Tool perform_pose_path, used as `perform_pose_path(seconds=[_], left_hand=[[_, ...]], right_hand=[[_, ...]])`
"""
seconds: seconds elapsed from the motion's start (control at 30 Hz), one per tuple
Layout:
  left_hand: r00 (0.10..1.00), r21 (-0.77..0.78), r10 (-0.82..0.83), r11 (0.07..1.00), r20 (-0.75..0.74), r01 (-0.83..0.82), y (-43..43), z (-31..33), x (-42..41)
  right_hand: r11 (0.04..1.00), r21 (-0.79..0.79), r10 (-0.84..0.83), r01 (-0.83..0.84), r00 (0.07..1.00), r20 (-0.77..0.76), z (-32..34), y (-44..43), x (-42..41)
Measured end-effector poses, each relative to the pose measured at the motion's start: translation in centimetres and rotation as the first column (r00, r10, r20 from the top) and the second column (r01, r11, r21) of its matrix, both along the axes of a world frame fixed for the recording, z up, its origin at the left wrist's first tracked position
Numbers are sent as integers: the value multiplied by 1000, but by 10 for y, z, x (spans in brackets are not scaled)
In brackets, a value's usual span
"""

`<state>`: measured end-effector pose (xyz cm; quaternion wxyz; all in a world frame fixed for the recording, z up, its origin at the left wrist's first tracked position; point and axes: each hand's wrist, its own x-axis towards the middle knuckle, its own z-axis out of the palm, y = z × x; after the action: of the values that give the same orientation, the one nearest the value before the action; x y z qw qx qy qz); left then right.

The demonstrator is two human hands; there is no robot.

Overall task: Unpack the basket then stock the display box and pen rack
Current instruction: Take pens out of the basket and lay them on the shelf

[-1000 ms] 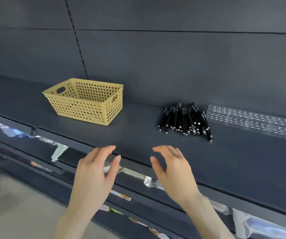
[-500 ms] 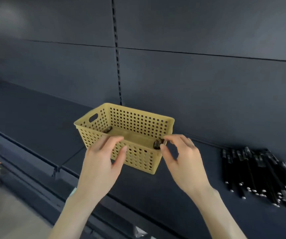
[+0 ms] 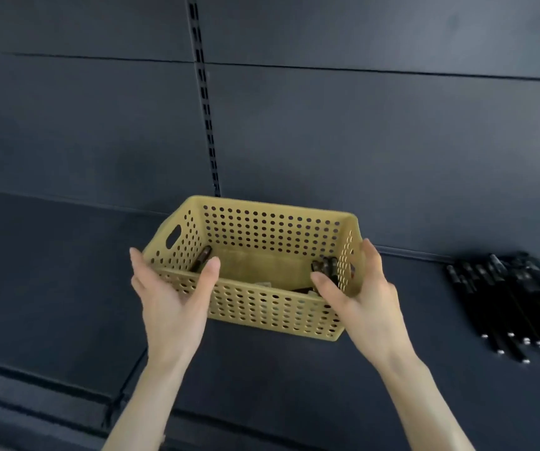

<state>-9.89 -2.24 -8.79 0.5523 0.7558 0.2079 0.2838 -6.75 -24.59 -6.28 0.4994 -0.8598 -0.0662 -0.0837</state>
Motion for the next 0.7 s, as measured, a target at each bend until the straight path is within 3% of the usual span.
perform_pose_path(seconds=[0.13,0.2,0.3,0.53,0.7], left_hand=[[983,-83,-168,981,67,173,27,-14,15],[970,-38,-239,970,50,241,38,-21,21],[954,79,-300,951,4,298,51,-29,28],[950,236,-287,922,-119,308,60,-38,48],[945,331,-254,891,-207,312,61,-41,54]], right_hand=[[994,106,-35,29,998,55,-16,11,1],[990,132,-55,46,996,64,-25,14,1],[996,34,-82,79,992,93,-32,17,2],[980,-151,-121,130,991,65,-50,23,11],[960,-139,-245,244,970,12,-58,26,18]])
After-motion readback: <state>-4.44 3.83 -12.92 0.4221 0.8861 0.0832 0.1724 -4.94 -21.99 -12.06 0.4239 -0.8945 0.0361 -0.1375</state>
